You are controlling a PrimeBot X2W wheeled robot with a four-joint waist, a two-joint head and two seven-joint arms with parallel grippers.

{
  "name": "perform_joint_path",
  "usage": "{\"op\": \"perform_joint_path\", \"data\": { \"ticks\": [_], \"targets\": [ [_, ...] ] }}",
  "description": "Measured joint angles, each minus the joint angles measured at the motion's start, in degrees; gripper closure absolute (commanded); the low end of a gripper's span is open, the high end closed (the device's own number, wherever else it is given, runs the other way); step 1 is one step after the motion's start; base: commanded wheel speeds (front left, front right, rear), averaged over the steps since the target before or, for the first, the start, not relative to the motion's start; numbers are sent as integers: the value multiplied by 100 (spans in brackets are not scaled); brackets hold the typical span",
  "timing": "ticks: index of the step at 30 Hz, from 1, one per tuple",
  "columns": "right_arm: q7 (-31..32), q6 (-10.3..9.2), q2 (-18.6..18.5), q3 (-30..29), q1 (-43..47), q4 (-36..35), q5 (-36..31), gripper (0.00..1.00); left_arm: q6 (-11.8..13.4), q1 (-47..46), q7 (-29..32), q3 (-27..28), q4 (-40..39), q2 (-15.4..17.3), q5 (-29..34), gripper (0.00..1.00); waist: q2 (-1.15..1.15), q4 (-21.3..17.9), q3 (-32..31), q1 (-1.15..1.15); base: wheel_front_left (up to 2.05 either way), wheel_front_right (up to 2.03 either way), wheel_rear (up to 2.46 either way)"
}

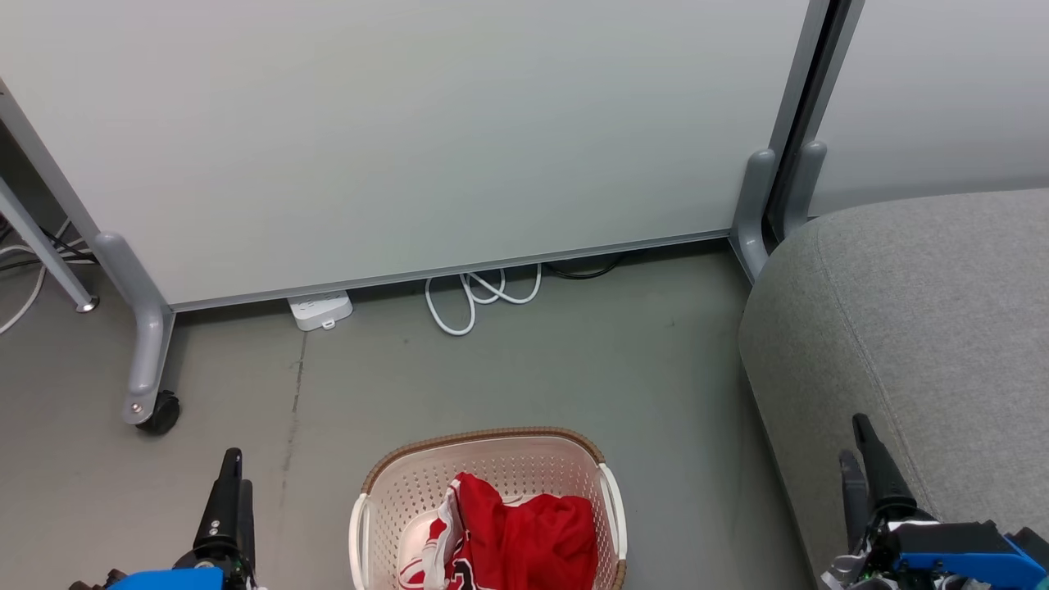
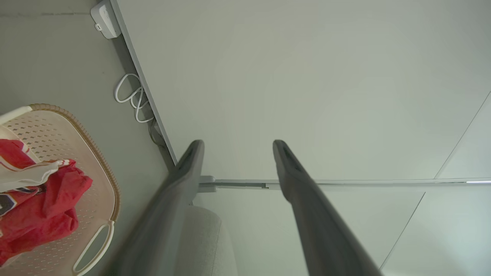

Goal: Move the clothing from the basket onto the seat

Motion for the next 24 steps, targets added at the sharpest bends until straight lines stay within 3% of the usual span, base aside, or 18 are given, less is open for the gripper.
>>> {"op": "perform_joint_path", "data": {
  "ticks": [7,24],
  "targets": [
    [-177,0,-1,37,-1,-42,-884,0,145,-24,-181,-163,-64,8,578,0,0,9,10,0,0,0,0],
    [-502,0,-3,179,-22,-165,-3156,0,393,-44,-543,-519,-229,33,2714,0,0,15,10,0,0,0,0]
  ]
}}
